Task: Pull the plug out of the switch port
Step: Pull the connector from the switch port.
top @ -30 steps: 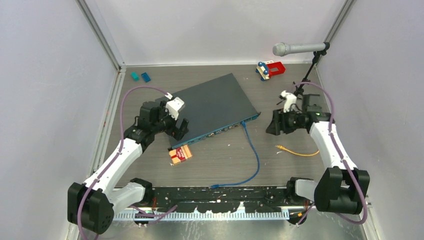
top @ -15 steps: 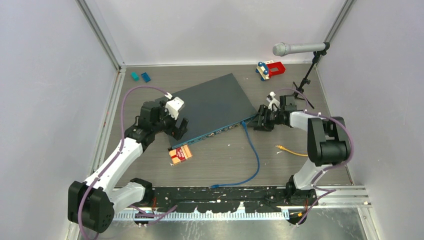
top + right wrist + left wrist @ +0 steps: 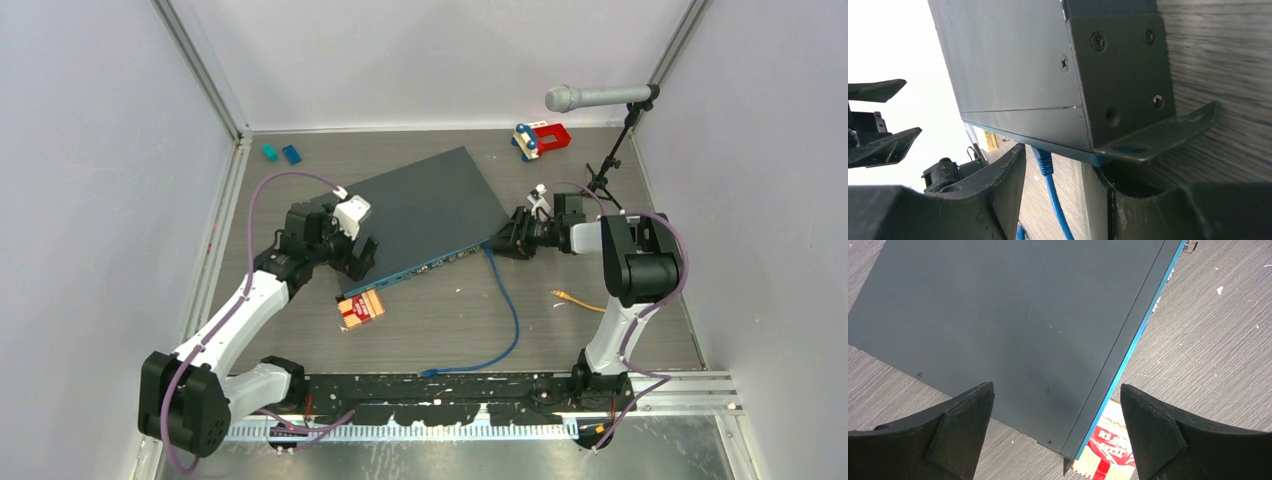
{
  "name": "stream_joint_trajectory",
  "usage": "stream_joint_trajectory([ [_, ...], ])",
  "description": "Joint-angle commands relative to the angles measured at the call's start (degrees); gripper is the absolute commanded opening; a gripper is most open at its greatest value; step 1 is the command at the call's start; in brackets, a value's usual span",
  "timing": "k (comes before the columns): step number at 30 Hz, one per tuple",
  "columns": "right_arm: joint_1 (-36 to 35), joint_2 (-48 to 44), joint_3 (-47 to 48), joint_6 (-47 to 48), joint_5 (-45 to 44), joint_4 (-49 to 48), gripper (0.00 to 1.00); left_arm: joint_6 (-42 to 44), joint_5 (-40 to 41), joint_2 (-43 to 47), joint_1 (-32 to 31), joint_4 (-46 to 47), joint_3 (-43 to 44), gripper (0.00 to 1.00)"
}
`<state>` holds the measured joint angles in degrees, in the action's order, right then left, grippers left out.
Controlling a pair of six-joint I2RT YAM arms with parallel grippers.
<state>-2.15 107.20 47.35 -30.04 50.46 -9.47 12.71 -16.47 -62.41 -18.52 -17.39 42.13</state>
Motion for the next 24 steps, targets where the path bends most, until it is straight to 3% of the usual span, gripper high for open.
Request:
stream_joint_trajectory([
  [1, -0.35, 1.83, 1.05, -1.93, 0.64, -4.23, 0.50, 0.91, -0.25, -0.18, -0.20, 1.47, 1.02, 1.00],
  [11, -0.35, 5.39, 1.92, -5.28, 2.19, -8.39, 0.38, 1.01, -0.74, -0.51, -0.20, 1.44, 0.81, 1.00],
  [24, -0.10, 8.23, 2.20, -12.22, 6.10, -17.52, 0.36, 1.33, -1.01, -0.73, -0.20, 1.29, 0.58, 1.00],
])
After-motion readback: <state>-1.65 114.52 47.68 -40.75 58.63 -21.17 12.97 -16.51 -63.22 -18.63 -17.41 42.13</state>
